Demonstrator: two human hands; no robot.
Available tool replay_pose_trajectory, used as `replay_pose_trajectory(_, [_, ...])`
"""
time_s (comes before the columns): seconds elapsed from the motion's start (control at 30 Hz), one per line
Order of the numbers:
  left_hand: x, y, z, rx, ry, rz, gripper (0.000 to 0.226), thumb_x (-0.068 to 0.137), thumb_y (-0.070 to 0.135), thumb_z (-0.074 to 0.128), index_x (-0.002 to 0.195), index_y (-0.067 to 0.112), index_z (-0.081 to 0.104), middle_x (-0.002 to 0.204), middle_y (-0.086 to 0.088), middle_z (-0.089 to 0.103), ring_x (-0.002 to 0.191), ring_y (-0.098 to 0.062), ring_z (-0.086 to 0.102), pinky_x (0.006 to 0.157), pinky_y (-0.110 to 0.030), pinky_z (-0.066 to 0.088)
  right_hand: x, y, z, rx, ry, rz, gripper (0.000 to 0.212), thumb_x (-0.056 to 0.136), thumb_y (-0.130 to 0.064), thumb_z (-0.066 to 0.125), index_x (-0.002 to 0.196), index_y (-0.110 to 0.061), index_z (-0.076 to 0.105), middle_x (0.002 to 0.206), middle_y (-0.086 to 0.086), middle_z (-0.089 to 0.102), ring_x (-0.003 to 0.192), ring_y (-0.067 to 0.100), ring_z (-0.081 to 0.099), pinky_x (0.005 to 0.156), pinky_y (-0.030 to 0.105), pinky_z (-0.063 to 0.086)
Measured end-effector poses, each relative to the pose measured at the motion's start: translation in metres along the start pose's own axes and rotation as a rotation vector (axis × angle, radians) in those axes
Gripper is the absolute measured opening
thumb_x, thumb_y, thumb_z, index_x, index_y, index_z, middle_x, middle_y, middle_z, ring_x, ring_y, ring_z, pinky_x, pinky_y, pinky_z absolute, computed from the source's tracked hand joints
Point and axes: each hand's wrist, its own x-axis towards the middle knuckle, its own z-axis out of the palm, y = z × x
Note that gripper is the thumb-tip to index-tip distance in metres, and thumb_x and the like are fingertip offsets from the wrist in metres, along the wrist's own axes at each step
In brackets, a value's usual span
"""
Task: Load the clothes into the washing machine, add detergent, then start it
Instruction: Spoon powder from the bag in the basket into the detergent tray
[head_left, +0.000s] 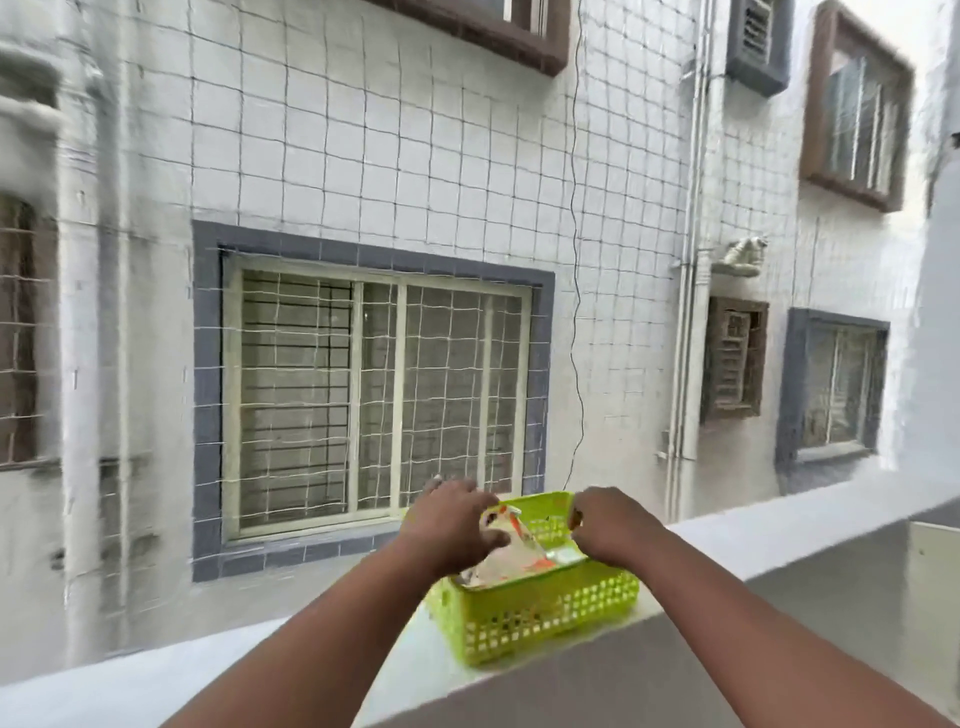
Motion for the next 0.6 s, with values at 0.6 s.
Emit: replay_pose_trajectory(0.6, [0.057, -0.021, 0.045, -0.207, 0.043, -0.078, 0.037, 0.089, 0.055, 0.054, 0.085, 0.02, 0.063, 0.068, 0.001, 0.059, 0.066, -0.019, 0.053, 0.058, -0.03, 0.041, 0.073, 0.012, 0.022, -0.446, -0.586, -0.181, 0.022, 0.088, -0.014, 0.055, 0.106, -0.009, 0.066, 0.102, 0.009, 0.066, 0.081, 0.026, 0.058, 0.064, 0.029, 0.041])
